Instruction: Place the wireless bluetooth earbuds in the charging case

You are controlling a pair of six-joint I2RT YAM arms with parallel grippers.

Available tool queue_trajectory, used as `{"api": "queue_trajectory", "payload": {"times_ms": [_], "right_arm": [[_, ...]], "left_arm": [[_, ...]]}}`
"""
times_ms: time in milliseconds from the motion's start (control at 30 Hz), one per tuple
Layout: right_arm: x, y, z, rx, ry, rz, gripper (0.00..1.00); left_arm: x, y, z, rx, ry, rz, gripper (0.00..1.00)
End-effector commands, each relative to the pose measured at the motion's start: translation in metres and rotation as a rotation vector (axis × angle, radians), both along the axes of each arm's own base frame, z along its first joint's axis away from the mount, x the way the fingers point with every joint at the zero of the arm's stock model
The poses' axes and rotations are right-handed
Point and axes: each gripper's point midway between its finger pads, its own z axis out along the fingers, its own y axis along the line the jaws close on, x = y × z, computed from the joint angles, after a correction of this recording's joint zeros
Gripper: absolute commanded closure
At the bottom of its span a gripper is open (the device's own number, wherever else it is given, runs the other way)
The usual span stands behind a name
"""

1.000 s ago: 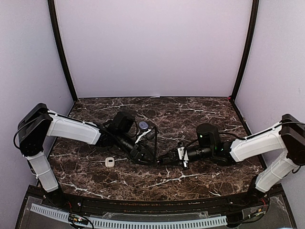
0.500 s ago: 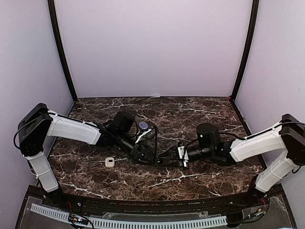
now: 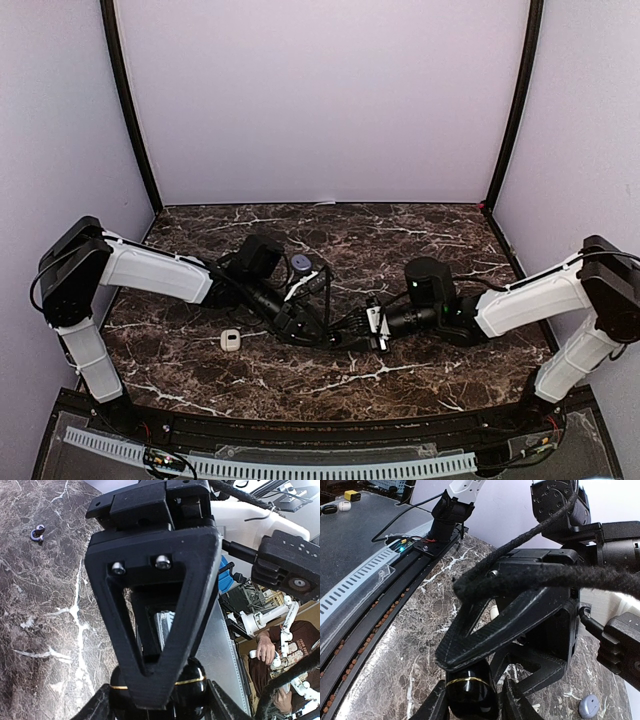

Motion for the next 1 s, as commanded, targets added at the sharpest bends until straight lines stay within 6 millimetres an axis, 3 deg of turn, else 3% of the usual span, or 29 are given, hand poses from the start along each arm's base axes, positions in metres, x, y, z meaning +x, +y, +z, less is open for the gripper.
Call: {"api": "queue_trajectory", "payload": {"times_ms": [0,133,300,500,600,733,967], "right_arm": [[-0.004,0.010,0.013,0.037,0.006,0.033,0.66],[-0.003,0.009,0.012,0.033,0.011,0.023,0.71],[-0.002,0.008,0.013,0.028,0.015,0.010,0.76],[-0.001,0.006,0.010,0.007,0.045,-0.012,0.80],[0.001,0.003,0.008,0.005,0.059,-0.034,0.80],[0.000,-0.002,0.005,0.002,0.081,-0.061,0.80],[0.004,-0.008,0.000,-0.006,0.158,-0.126,0.80]], "left_arm": [[0.002,-0.004,0.014,-0.047,-0.026,-0.019,0.44],[0.002,-0.004,0.013,-0.046,-0.027,-0.019,0.43],[0.002,-0.004,0.014,-0.046,-0.039,-0.014,0.34],[0.005,-0.002,0.016,-0.035,-0.074,0.014,0.15],[0.007,0.000,0.018,-0.032,-0.103,0.034,0.01],[0.016,0.003,0.021,-0.009,-0.181,0.105,0.01],[0.032,0.014,0.044,-0.033,-0.352,0.243,0.01]]}}
